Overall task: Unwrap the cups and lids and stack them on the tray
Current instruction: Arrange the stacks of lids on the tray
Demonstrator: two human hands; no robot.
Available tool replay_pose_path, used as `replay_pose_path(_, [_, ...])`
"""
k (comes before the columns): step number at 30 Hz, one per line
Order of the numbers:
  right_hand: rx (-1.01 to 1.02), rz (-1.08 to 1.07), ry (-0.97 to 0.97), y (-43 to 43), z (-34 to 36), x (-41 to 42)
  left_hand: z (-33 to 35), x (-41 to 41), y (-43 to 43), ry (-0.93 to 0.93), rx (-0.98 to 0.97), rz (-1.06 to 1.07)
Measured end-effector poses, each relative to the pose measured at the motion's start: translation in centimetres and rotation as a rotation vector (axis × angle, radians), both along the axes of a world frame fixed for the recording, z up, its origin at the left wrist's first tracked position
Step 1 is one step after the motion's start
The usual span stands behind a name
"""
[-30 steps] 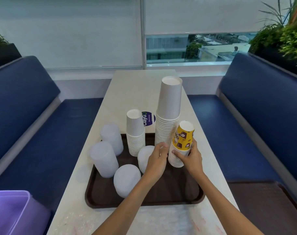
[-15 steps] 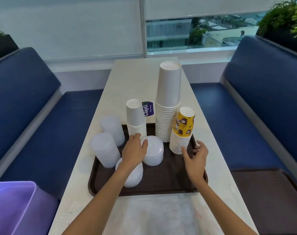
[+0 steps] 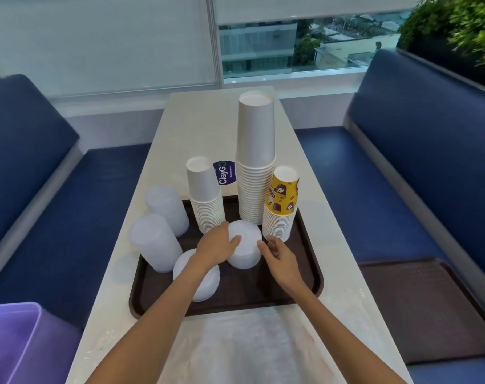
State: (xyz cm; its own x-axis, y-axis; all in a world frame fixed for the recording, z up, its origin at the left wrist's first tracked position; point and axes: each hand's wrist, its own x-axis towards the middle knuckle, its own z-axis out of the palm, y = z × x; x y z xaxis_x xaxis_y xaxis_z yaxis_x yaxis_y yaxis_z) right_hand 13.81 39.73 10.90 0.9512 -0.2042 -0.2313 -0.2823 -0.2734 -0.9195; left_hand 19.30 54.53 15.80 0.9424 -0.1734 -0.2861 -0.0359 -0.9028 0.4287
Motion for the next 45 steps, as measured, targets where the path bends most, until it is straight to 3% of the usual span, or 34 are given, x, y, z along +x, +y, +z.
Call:
replay_pose_path(7, [-0.032, -0.123, -0.022, -1.2, -0.6, -1.3, -0.3, -1.0, -2.8, 0.054, -0.022, -0.136])
replay_pose_path(14, [-0.033, -0.201, -0.010, -2.4, -0.7, -2.2, -1.5, -2.8, -5.5, 0.274, -0.334, 0.183])
replay_pose_path(22, [-0.050, -0.218, 0.034, -3.3, -0.6, -1.8, -1.5, -4.4, -7.2, 0.272, -0.517, 0.290])
replay_pose_path(24, [-0.054, -0.207, 0.042, -3.5, -0.6, -1.7, -0.5, -5.0, -6.9, 0.203, -0.510, 0.251])
replay_pose_path(27, [-0.045, -0.204, 0.064, -3.5, -0.7, -1.7, 1.6, -6.3, -4.8, -0.064, -0.532, 0.233])
replay_pose_path(30, [0.001, -0.207, 0.076, -3.3, -0.5, -1.9, 3.1, -8.2, -0.7, -0.391, -0.568, 0.418])
replay_pose_path(32, [0.014, -0.206, 0.079, -3.2, -0.3, -2.1, 3.1, -9.6, 2.5, -0.499, -0.537, 0.598])
replay_pose_path(34, [0.018, -0.207, 0.085, -3.2, -0.1, -2.2, 2.2, -10.6, 4.9, -0.436, -0.529, 0.761])
replay_pose_path(39, [0.049, -0.210, 0.084, -2.9, 0.5, -2.5, -2.2, -11.1, 7.7, 0.002, -0.761, 0.928])
replay_pose_path(45, [0.064, -0.195, 0.089, -2.3, 0.7, -2.8, -3.7, -9.7, 6.1, 0.057, -0.877, 0.827])
